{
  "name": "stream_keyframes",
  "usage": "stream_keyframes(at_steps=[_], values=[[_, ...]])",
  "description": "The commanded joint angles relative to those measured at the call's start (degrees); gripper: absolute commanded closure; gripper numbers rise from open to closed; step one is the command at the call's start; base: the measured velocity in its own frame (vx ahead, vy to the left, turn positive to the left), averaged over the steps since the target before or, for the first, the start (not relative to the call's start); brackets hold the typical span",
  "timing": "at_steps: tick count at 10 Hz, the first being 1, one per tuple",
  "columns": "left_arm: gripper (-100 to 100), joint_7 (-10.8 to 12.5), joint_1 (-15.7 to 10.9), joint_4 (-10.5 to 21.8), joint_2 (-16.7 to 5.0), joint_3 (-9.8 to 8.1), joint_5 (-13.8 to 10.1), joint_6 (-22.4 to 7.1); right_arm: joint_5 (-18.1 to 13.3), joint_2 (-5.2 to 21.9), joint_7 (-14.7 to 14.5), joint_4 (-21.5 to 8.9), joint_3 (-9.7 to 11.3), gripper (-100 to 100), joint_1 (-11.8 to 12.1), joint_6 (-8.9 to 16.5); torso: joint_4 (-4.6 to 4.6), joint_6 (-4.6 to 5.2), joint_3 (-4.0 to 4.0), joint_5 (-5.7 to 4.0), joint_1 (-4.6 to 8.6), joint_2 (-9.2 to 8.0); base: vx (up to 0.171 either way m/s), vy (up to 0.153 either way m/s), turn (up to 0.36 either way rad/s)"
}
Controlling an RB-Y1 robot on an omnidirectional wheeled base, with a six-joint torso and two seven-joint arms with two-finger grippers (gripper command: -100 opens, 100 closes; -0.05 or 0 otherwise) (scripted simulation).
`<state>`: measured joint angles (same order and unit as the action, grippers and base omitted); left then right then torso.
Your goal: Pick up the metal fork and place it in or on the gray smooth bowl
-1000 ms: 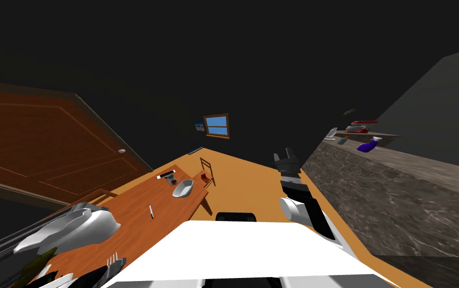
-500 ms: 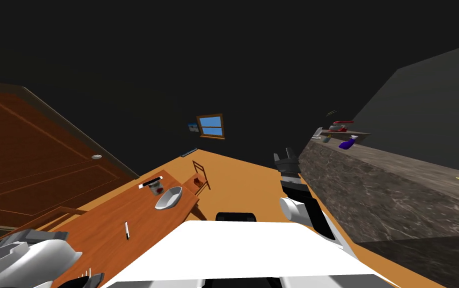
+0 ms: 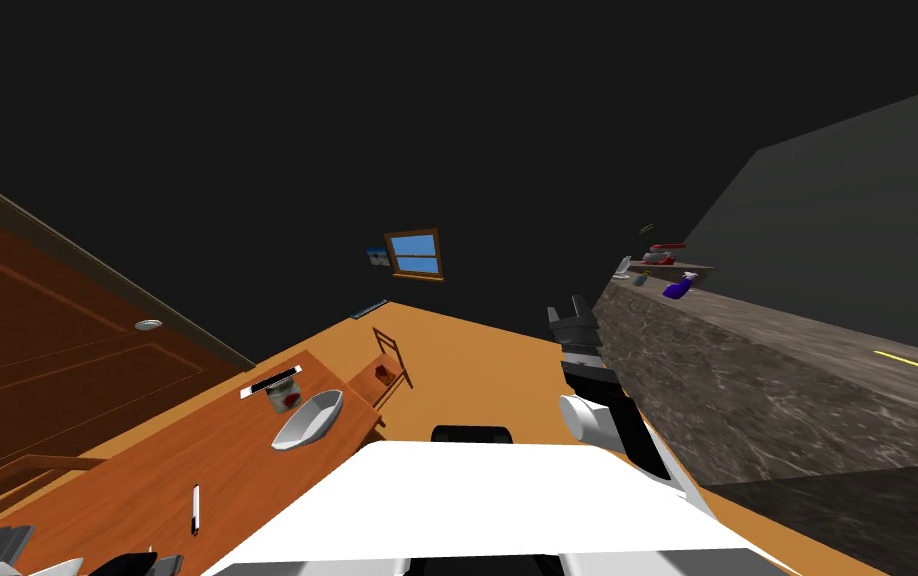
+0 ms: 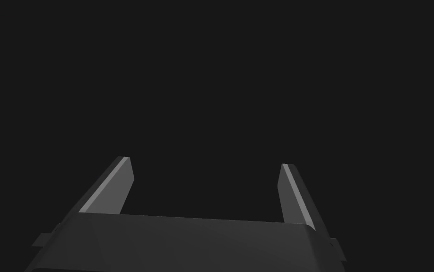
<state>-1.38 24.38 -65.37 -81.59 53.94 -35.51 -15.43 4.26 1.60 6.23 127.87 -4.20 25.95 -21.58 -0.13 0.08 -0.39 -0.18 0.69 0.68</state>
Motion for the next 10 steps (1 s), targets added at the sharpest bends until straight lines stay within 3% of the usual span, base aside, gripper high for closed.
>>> stream_keyframes(at_steps=[1,3,6,10], values=[[100,0.96,0.1,-2.02,-1.52,-0.09,-0.37,0.19,0.0,0.0,0.0,0.0,0.0,0,0.0,0.0,0.0,0.0,0.0,0.0,0.0,0.0,0.139,-0.079,0.038],[100,1.85,-0.33,-3.7,-3.0,0.17,-1.07,1.11,0.0,0.01,0.0,0.0,-0.01,0,0.0,0.0,0.02,-0.04,0.04,0.02,-0.2,-0.06,0.125,-0.023,0.055],[100,5.05,-2.02,-8.69,-7.39,0.83,-2.92,4.87,0.0,0.01,0.0,0.0,-0.01,0,0.01,0.0,0.02,0.0,-0.02,0.08,-0.53,0.08,0.186,0.037,0.137],[100,7.85,-3.55,-12.57,-10.81,1.27,-4.23,8.34,0.0,0.02,0.0,0.0,-0.02,0,0.0,0.0,0.04,-0.05,0.01,0.13,-0.64,0.0,0.172,0.039,0.098]])
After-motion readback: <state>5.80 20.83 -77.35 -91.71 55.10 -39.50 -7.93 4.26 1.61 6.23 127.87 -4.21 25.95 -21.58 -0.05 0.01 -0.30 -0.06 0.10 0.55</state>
